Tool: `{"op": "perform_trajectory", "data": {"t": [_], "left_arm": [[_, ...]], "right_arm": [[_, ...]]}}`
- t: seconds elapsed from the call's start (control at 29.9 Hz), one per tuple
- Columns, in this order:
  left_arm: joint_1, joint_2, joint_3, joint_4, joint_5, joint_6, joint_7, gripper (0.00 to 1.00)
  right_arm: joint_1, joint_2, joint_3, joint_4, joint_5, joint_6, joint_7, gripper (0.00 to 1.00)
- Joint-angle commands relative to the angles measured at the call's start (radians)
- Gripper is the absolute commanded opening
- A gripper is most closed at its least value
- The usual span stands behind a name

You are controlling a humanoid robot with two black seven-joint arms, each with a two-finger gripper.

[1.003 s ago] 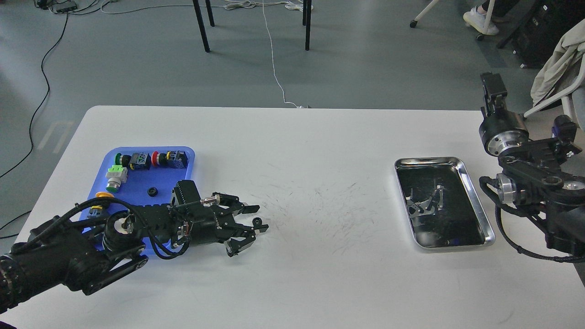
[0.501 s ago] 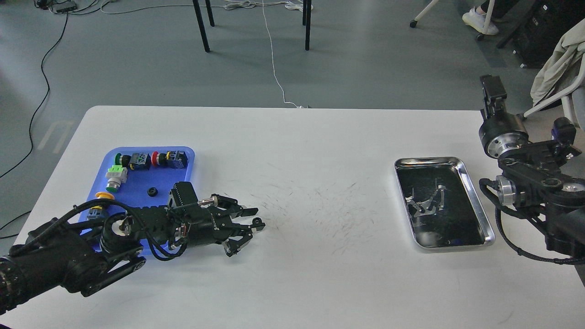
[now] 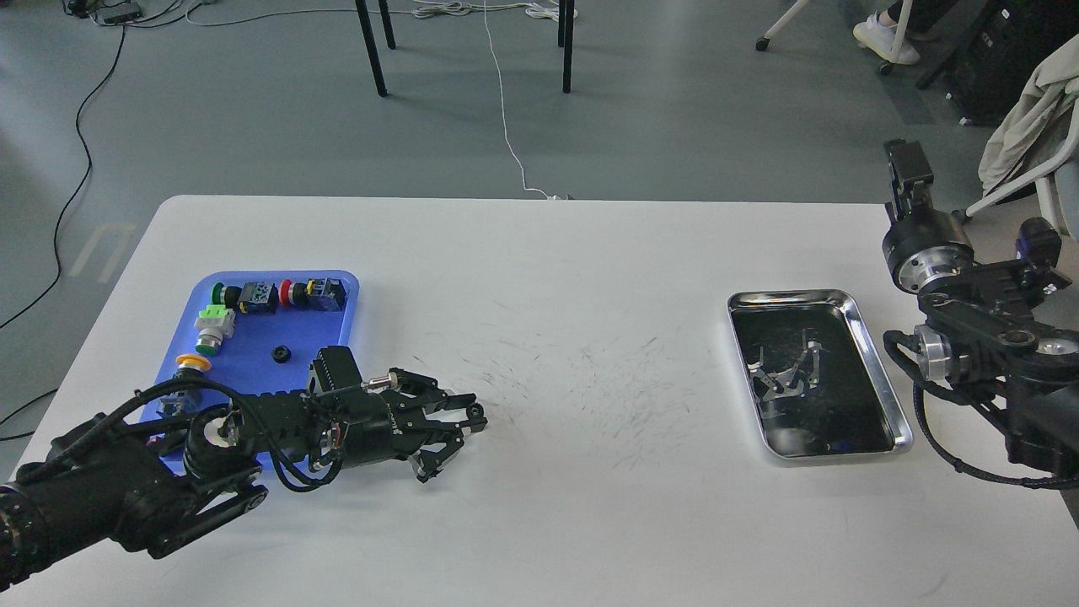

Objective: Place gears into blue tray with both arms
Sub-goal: 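Grasp the black part on the table with the left gripper, then carry the black part into the blue tray and release it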

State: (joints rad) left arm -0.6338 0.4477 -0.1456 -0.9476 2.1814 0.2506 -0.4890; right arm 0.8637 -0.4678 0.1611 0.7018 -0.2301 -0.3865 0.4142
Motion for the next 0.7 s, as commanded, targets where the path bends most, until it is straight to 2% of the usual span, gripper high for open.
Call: {"op": "perform_trajectory", "data": {"t": [0.0, 0.27, 0.43, 0.67], "left_arm": [[0.000, -0.003, 0.000, 0.006, 0.000, 0.012, 0.000, 0.30], [-0.001, 0.000, 0.000, 0.013, 0.000, 0.013, 0.000, 0.22], [0.002, 0.009, 0.000, 0.013, 0.000, 0.013, 0.000, 0.11], [-0.003, 0.045, -0.006, 0.001, 0.000, 0.013, 0.000, 0.08]], "right_arm": [[-0.002, 0.000, 0.000, 0.001, 0.000, 0.000, 0.000, 0.96], [-0.003, 0.000, -0.002, 0.001, 0.000, 0.000, 0.000, 0.96], [-0.003, 0.000, -0.002, -0.001, 0.000, 0.000, 0.000, 0.96], [-0.006, 0.000, 0.000, -0.001, 0.000, 0.000, 0.002, 0.96]]}}
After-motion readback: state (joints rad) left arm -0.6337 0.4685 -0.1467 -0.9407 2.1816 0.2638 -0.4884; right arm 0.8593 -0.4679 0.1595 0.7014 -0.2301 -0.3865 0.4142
